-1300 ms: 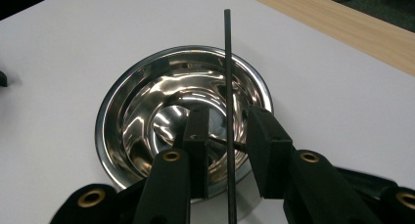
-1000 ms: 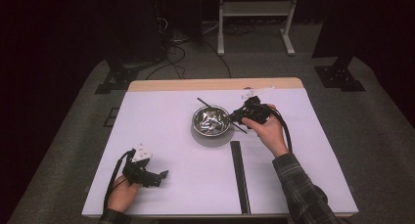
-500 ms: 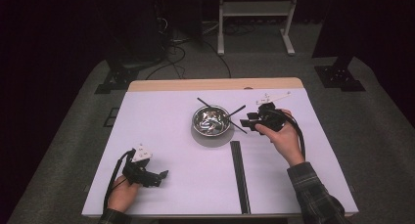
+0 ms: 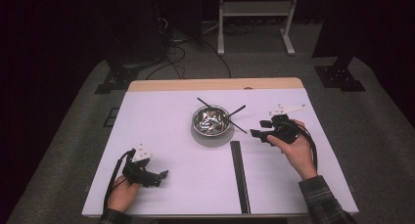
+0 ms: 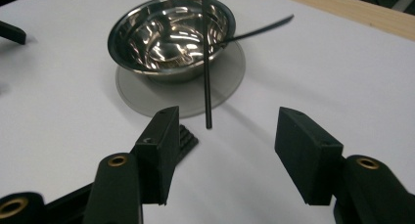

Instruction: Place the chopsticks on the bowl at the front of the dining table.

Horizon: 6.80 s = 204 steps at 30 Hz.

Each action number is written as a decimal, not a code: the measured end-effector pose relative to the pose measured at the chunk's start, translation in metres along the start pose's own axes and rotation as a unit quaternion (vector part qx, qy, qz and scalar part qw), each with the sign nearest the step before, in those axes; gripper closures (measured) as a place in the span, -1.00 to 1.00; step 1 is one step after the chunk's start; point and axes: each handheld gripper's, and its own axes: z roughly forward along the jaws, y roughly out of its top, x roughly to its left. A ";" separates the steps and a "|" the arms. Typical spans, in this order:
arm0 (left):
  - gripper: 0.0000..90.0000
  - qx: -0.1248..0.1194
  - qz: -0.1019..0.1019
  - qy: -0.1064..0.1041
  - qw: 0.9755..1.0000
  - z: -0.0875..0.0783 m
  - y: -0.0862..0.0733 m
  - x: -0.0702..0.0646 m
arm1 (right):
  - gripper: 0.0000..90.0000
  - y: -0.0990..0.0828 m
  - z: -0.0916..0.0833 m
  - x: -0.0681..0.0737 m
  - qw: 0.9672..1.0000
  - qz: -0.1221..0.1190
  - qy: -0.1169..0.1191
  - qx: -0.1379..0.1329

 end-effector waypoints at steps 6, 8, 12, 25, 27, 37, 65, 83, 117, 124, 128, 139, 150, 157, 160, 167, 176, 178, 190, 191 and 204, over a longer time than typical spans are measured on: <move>-1.00 0.001 0.001 0.000 1.000 0.000 0.000 0.000 | -0.11 -0.017 -0.001 -0.001 1.000 0.007 -0.003 0.007; -1.00 0.001 0.000 0.000 1.000 0.000 0.000 0.000 | -0.11 -0.021 0.000 -0.002 1.000 0.007 -0.004 0.015; -1.00 0.001 0.000 0.000 1.000 0.000 0.000 0.000 | -0.11 -0.027 0.002 -0.004 1.000 0.012 -0.007 0.022; -1.00 0.001 0.000 0.000 1.000 0.000 0.000 0.000 | -0.11 -0.031 0.022 0.004 0.999 0.005 -0.004 0.044; -1.00 0.001 0.000 0.000 1.000 0.000 0.000 0.000 | -0.11 -0.031 0.026 0.007 0.999 0.003 -0.001 0.049; -1.00 0.001 0.001 0.000 1.000 0.000 0.000 0.000 | -0.12 -0.031 0.048 0.019 0.997 -0.011 0.008 0.070; -1.00 0.001 0.000 0.000 1.000 0.000 0.000 0.000 | -0.13 -0.033 0.064 0.028 0.995 -0.027 0.016 0.092; -1.00 0.001 0.001 0.000 1.000 0.000 0.000 0.000 | -0.14 -0.035 0.060 0.025 0.994 -0.032 0.005 0.101; -1.00 0.001 0.001 0.000 1.000 0.000 0.000 0.000 | -0.14 -0.069 -0.009 0.045 0.998 -0.016 0.015 0.063; -1.00 0.001 0.001 0.000 1.000 0.000 0.000 0.000 | -0.14 -0.082 -0.015 0.058 0.997 -0.021 0.024 0.067; -1.00 0.001 0.001 0.000 1.000 0.000 0.000 0.000 | -0.14 -0.087 -0.019 0.064 0.997 -0.023 0.028 0.067; -1.00 0.001 0.001 0.000 1.000 0.000 0.000 0.000 | -0.14 -0.103 -0.027 0.082 0.997 -0.023 0.044 0.067; -1.00 0.001 0.001 0.000 1.000 0.000 0.000 0.000 | -0.15 -0.111 -0.023 0.103 0.994 -0.054 0.041 0.083; -1.00 0.001 0.001 0.000 1.000 0.000 0.000 0.000 | -0.15 -0.112 -0.022 0.104 0.993 -0.070 0.027 0.092; -1.00 0.001 0.001 0.000 1.000 0.000 0.000 0.000 | -0.15 -0.112 -0.021 0.103 0.993 -0.073 0.022 0.096; -1.00 0.001 0.001 0.001 1.000 0.000 0.000 0.000 | -0.16 -0.113 -0.022 0.100 0.992 -0.074 0.019 0.098; -1.00 0.001 0.001 0.000 1.000 0.000 0.000 0.000 | -0.20 -0.113 -0.025 0.097 0.992 -0.078 0.006 0.103; -1.00 0.001 0.001 0.000 1.000 0.000 0.000 0.000 | -0.21 -0.114 -0.026 0.094 0.992 -0.075 0.006 0.104; -1.00 0.001 0.001 0.000 1.000 0.000 0.000 0.000 | -0.20 -0.116 -0.031 0.081 0.992 -0.063 -0.007 0.106; -1.00 0.001 0.001 0.000 1.000 0.000 0.000 0.000 | -0.20 -0.116 -0.031 0.081 0.992 -0.063 -0.008 0.105; -1.00 0.001 0.001 0.000 1.000 0.000 0.000 0.000 | -0.20 -0.117 -0.036 0.070 0.993 -0.053 -0.021 0.107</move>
